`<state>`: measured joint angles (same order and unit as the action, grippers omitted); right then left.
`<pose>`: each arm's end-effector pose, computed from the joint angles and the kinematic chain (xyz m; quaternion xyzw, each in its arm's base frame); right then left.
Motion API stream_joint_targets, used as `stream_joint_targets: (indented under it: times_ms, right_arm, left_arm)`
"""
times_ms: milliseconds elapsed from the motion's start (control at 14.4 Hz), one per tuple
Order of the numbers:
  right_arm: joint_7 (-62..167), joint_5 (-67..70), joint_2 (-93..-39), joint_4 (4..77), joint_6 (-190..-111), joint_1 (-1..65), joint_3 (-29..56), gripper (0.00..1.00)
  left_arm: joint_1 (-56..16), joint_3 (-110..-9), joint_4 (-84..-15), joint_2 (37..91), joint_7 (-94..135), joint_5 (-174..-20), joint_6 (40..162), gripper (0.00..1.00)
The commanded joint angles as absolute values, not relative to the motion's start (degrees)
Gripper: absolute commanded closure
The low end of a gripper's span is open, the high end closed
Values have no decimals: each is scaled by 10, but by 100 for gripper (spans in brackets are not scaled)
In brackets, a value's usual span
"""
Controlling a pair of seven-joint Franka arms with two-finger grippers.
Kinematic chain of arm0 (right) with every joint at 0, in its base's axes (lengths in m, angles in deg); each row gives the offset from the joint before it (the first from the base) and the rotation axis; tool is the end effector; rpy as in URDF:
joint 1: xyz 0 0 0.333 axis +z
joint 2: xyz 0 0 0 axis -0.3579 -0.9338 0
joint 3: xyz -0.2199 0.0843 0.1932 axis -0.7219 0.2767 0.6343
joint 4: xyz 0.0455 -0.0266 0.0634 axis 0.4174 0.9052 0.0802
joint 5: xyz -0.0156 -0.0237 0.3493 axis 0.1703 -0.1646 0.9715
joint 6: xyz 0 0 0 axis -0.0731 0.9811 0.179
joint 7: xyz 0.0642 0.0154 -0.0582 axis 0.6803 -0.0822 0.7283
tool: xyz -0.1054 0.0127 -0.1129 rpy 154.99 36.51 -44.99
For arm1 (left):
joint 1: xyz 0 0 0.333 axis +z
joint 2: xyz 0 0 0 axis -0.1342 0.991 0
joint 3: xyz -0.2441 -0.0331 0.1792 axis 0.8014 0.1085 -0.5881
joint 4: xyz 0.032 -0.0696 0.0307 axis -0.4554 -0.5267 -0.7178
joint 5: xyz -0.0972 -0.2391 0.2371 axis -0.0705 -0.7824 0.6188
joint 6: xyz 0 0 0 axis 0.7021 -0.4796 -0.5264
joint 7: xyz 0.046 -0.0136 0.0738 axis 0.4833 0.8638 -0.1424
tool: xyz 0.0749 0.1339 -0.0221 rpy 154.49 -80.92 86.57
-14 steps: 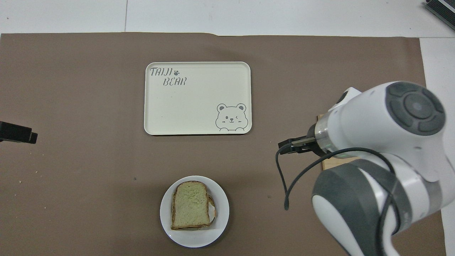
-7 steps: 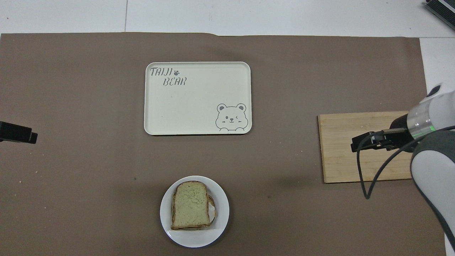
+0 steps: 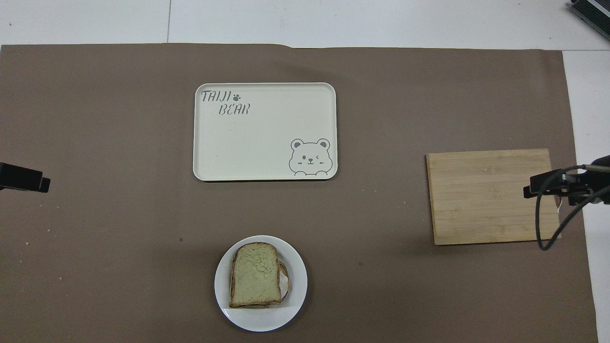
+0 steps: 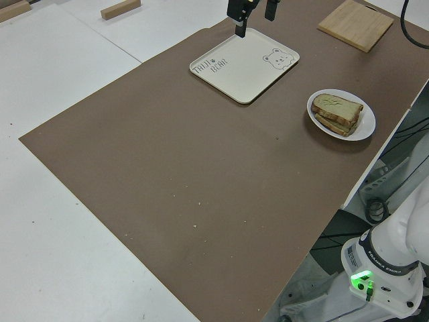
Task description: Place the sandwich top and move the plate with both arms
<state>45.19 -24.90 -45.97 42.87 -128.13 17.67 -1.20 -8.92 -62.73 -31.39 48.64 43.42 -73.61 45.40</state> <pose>0.4712 -0.0768 0.4917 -0.9930 0.0932 0.0540 0.0485 0.4663 -0.0134 0.5921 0.9967 -0.0747 -0.0274 0.0165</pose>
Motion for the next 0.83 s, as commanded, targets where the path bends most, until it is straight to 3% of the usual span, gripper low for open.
stream_joint_targets:
  times_ms: [0, 346, 485, 762]
  right_arm:
    - [460, -261, -462, 421, -1316, 172, -2, 0]
    - [461, -313, -465, 361, -1327, 203, 7, 0]
    - [463, -325, -469, 339, -1322, 206, 7, 0]
    - [464, -320, -461, 297, -1295, 207, 14, 0]
  left_arm:
    - [-85, -627, -314, 481, 434, -741, 428, 0]
    - [-87, -624, -332, 471, 443, -743, 437, 0]
    - [-83, -628, -386, 438, 500, -779, 462, 0]
    - [-85, -627, -562, 366, 506, -844, 587, 0]
